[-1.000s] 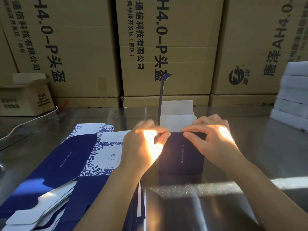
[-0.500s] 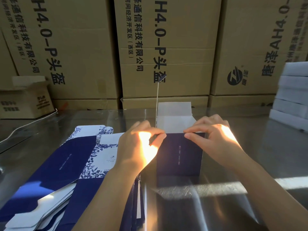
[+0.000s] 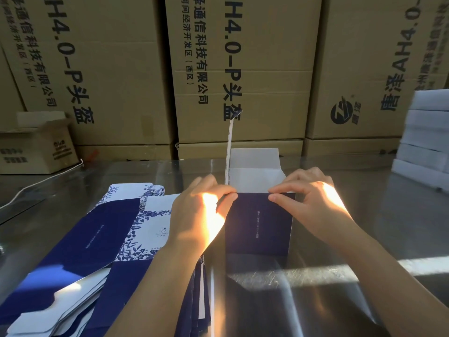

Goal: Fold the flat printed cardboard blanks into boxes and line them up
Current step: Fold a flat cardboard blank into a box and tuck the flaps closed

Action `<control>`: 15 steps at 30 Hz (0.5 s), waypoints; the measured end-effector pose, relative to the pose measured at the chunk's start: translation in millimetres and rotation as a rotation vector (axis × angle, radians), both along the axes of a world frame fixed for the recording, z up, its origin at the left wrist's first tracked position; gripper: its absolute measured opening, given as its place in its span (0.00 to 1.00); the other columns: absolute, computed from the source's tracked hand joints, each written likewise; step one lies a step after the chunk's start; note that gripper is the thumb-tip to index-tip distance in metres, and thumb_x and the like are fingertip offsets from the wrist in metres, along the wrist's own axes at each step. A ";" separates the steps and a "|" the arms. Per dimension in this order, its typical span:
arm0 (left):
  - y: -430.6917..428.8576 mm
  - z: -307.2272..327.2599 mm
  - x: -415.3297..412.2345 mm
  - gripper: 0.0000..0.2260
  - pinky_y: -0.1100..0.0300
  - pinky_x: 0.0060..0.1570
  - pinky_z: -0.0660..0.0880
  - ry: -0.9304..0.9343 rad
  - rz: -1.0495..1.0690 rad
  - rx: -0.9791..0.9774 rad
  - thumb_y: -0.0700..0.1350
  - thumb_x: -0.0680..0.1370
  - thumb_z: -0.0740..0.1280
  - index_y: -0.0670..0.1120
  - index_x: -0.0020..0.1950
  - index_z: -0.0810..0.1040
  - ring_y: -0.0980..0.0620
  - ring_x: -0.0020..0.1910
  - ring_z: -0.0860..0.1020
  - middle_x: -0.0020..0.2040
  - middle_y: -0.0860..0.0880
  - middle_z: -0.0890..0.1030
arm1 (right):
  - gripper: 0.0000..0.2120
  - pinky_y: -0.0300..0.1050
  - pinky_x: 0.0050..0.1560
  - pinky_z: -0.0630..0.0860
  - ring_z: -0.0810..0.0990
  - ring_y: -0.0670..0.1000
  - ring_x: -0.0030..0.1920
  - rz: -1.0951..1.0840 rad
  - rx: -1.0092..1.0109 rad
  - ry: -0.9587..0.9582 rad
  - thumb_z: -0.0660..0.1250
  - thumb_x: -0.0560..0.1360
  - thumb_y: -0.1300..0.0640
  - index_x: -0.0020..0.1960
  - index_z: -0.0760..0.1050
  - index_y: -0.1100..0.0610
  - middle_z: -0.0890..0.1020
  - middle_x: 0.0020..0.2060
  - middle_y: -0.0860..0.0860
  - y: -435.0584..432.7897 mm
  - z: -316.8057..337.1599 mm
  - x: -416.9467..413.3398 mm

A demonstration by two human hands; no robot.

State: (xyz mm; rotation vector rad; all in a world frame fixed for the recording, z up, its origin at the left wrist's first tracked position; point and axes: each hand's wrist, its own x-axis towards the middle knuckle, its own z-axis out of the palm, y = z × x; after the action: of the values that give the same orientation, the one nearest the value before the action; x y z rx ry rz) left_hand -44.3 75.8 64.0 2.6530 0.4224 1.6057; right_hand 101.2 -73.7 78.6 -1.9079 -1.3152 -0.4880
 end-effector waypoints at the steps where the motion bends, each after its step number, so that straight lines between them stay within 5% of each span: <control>1: 0.7 0.3 -0.8 0.03 0.63 0.28 0.67 -0.006 0.004 -0.004 0.43 0.70 0.75 0.49 0.42 0.85 0.49 0.32 0.73 0.31 0.53 0.69 | 0.03 0.39 0.55 0.55 0.66 0.42 0.52 -0.008 -0.003 0.004 0.70 0.74 0.50 0.45 0.83 0.45 0.76 0.42 0.37 -0.4 0.1 0.8; 15: 3.8 -0.1 -1.0 0.02 0.67 0.29 0.62 0.008 0.004 -0.004 0.44 0.71 0.75 0.49 0.42 0.85 0.52 0.31 0.72 0.31 0.54 0.69 | 0.02 0.38 0.52 0.55 0.66 0.43 0.52 0.033 0.012 0.046 0.70 0.73 0.50 0.43 0.82 0.45 0.77 0.42 0.39 0.1 -0.6 3.7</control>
State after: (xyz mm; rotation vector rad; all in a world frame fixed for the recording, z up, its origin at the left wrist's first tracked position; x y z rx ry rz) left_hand -45.4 79.7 63.9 2.6583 0.4310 1.5943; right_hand 104.9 -73.6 78.0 -1.8740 -1.3087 -0.4321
